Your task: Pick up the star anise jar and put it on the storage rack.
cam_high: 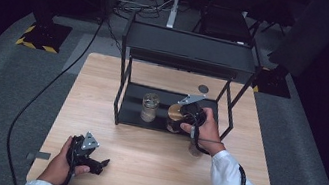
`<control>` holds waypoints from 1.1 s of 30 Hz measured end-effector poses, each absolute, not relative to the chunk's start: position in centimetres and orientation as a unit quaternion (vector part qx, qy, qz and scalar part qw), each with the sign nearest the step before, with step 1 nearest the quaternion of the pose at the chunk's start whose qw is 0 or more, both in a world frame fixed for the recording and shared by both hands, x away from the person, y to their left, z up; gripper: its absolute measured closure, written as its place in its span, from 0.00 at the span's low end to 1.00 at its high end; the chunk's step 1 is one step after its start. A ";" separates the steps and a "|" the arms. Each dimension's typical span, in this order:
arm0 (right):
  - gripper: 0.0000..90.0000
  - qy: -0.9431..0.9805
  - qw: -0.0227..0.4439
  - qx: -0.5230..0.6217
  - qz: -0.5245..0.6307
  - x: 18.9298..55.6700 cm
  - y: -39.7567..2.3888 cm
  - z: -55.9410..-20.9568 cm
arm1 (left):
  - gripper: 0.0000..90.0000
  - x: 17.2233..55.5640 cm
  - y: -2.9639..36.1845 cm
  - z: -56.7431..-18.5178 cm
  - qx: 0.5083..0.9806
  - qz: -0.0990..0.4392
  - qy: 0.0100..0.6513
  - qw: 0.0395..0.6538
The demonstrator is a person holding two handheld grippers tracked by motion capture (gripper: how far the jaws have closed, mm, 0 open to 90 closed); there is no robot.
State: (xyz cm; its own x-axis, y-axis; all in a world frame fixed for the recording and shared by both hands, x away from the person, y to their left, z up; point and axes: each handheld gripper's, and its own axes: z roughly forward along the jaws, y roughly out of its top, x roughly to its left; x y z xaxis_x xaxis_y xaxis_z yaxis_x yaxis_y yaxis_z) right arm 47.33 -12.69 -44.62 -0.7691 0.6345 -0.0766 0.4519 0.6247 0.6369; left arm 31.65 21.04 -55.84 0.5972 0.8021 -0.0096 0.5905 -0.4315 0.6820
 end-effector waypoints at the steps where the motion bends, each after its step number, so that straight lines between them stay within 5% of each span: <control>1: 0.28 0.888 0.148 0.310 0.306 47.5 -12.7 -44.7 | 0.00 31.7 21.0 -55.8 0.831 0.160 0.419 0.329; 33: 0.28 0.885 0.170 0.342 0.266 51.3 -11.3 -47.7 | 0.00 31.7 21.0 -55.8 0.831 0.160 0.418 0.330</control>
